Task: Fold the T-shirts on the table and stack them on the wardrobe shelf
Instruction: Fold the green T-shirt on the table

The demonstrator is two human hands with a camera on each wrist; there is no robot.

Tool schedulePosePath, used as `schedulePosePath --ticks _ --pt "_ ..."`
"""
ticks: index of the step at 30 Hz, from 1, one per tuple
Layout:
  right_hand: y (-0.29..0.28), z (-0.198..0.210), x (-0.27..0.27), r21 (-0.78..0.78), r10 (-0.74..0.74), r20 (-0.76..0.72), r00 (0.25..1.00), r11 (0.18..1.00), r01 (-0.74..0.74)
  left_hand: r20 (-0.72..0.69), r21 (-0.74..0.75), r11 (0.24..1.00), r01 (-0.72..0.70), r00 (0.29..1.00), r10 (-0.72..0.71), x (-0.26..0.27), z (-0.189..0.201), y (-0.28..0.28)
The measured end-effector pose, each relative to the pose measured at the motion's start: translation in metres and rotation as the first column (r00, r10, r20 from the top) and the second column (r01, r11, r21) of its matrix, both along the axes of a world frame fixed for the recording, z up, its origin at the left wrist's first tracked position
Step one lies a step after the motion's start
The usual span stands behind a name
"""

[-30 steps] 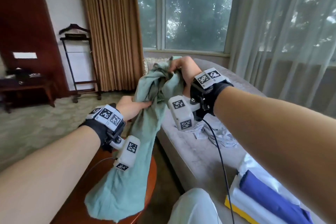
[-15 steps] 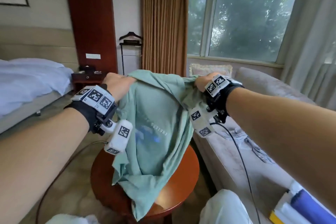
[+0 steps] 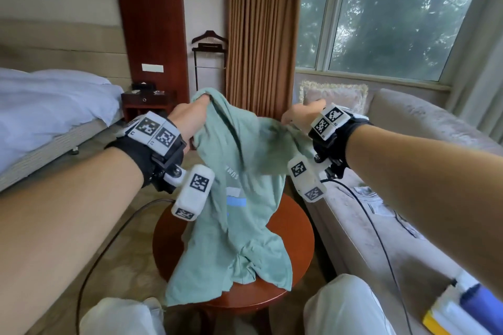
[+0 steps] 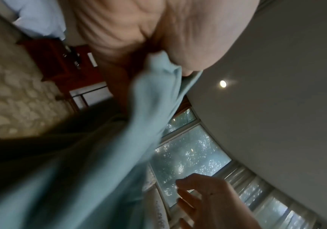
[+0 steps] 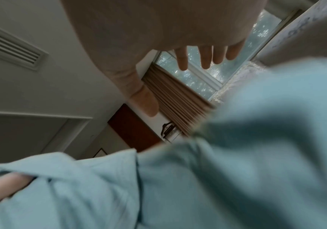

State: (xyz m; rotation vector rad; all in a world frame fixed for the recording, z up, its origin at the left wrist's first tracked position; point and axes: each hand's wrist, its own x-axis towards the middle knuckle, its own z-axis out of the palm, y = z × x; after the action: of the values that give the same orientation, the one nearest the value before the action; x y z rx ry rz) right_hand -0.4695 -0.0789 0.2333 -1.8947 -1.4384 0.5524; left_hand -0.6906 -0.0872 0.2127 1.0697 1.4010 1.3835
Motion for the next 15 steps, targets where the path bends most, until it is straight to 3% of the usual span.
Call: schedulePosePath --ticks 2,4,6,9,12,15 --pt "0.003 -0.003 -0.011 -0.016 -0.008 -0.058 0.998 1.000 0.008 0.216 0.032 0.999 0.026 0.976 -0.033 0.005 -0.002 0.003" --pt "0.001 -0.007 -0.025 -0.093 0.145 -0.035 0.989 0.985 -0.148 0.341 0.060 0.997 0.041 0.938 -0.059 0.013 -0.003 0.005" --pt "-0.008 -0.017 -0.032 -0.263 0.294 -0.061 0.954 0.917 -0.299 0.423 0.094 0.995 0.028 0.904 -0.065 0.017 -0.006 0.009" --pt "-0.012 -0.040 -0.042 -0.415 0.405 -0.277 0.872 0.767 -0.488 0.554 0.100 0.995 -0.012 0.831 -0.046 0.018 -0.005 0.016" --pt "-0.008 -0.067 -0.048 -0.560 0.485 -0.181 0.855 0.664 -0.495 0.626 0.111 0.994 0.015 0.776 -0.081 0.019 -0.004 0.018" --pt "-0.004 -0.080 -0.051 -0.528 0.527 -0.096 0.845 0.692 -0.492 0.630 0.109 0.992 0.069 0.767 -0.122 0.018 -0.003 0.022"
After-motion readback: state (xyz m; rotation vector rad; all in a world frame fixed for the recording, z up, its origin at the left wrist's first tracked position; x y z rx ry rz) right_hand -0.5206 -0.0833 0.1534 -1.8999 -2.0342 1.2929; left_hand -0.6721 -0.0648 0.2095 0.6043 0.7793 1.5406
